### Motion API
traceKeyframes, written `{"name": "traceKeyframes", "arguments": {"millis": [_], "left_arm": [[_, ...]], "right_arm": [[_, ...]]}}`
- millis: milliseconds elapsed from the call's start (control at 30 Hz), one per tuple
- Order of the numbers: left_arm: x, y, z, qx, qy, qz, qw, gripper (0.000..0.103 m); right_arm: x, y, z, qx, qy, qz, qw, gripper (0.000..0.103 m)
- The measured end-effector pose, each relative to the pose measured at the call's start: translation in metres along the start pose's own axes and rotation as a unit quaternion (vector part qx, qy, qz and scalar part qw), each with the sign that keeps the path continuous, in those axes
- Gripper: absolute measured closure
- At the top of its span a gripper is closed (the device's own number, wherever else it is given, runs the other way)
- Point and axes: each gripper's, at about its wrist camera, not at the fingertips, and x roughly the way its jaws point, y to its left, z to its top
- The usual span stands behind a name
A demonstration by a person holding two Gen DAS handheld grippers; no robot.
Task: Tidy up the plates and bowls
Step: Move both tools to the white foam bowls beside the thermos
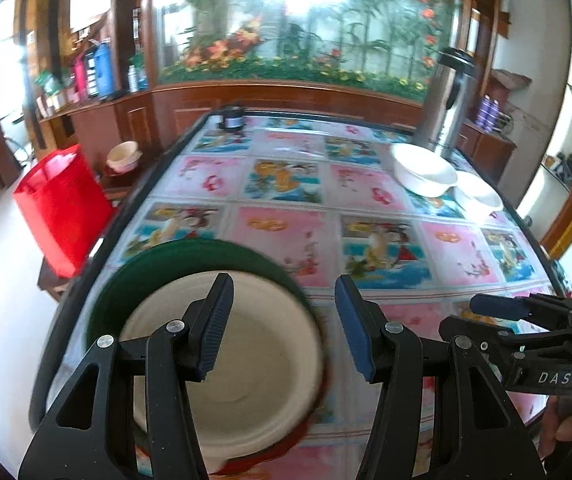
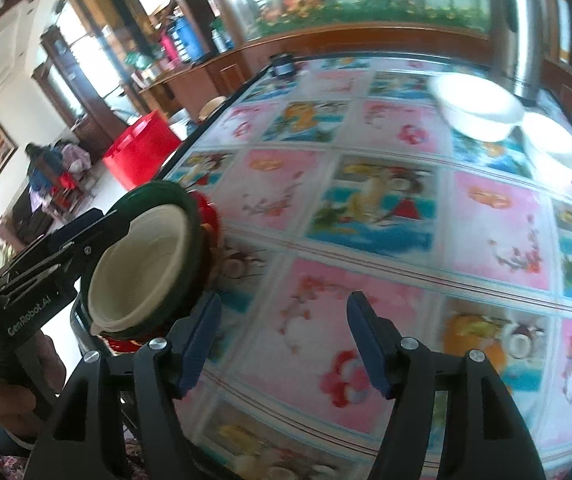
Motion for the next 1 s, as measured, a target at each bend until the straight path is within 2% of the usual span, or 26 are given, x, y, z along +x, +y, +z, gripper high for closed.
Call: {"name": "traceKeyframes", "arguments": {"millis": [567,833,1000], "left_arm": [[0.058,-0.11,0.051,0.048,0.029,-0.056,0.9969,0.05],[0.105,-0.14,0.086,0.03,0.058,-0.052,0.9965,0.05],[0.142,-0.149,0.109,-0.007,0.077,-0.046,0.996,0.05]], "right_arm": [[-0.033,-0.108,0.013,0.085,-0.028,-0.051,0.995,0.034],[-0.033,-0.148,0.053,0.1,-0.033,-0.055,0.993,0.034],[-0.031,-0.176,0.101,0.095,-0.046,-0.057,0.993,0.034]]}}
